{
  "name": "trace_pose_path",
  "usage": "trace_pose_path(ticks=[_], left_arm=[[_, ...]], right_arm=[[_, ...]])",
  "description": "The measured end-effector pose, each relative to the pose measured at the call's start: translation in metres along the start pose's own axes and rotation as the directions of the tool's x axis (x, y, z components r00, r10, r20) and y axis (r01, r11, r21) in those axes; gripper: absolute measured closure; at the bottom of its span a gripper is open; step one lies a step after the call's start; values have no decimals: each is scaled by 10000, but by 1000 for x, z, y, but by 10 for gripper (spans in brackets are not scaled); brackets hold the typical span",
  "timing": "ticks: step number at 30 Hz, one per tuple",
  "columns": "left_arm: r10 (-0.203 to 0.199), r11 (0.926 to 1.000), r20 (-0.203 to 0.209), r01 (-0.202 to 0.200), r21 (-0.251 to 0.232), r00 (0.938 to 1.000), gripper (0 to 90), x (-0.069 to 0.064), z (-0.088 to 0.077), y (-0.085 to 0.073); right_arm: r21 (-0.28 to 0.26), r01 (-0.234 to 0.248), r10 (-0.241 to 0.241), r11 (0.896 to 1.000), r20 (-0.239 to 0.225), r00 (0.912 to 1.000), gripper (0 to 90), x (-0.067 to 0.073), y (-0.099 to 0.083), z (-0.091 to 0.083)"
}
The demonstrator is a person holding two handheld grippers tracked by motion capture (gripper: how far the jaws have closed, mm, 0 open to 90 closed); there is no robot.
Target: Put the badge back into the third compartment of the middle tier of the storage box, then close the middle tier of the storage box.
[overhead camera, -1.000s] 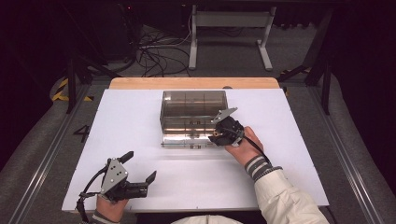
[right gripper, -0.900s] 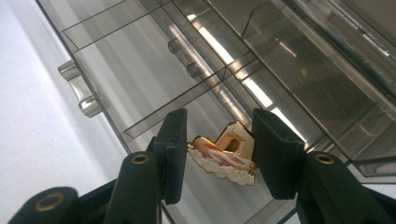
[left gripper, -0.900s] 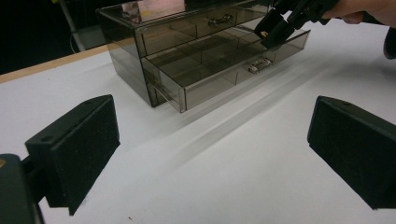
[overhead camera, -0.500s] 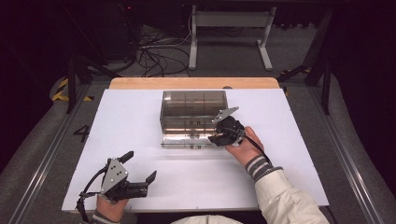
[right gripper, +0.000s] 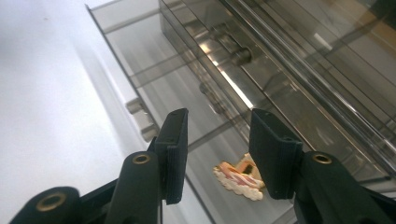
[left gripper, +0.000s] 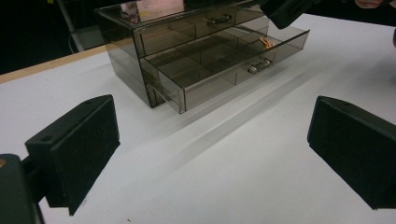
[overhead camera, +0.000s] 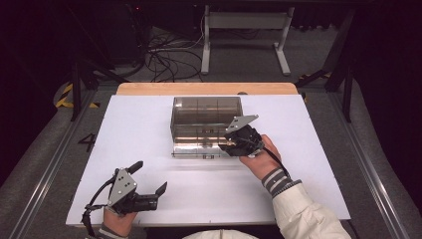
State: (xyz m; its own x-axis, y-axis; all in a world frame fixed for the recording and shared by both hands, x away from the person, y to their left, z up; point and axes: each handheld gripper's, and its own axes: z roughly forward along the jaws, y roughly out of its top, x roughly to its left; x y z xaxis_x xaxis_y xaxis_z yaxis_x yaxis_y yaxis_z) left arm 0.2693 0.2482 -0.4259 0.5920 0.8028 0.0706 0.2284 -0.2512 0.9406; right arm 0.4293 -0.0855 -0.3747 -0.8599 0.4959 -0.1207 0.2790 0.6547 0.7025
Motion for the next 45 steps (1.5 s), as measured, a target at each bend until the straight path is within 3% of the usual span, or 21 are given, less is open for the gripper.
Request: trace_pose_path(ticks=[7,24,28,34,45], left_arm=[[0,10000,-8,0,-21,10000,29,-1,0,0],[-5,10000,-24,5,-14,10000,29,-1,-1,0],[-14,10000,-4,14,-18,10000,29,-1,-1,0],[14,10000,9,-14,-7,10000,29,-1,0,0],[40,10000,-12,-40,-4,10000,29,0,-1,0]], right_arm=[[-123,198,-200,9997,-220,9996,590,9,2,-5],[-259,727,-743,9970,-650,9951,806,25,5,-10],[20,1137,-1130,9935,-949,9891,900,29,5,-8],[364,1478,-1430,9883,-1115,9834,900,34,5,-5],[1100,1714,-1555,9790,-1399,9779,900,39,1,9]])
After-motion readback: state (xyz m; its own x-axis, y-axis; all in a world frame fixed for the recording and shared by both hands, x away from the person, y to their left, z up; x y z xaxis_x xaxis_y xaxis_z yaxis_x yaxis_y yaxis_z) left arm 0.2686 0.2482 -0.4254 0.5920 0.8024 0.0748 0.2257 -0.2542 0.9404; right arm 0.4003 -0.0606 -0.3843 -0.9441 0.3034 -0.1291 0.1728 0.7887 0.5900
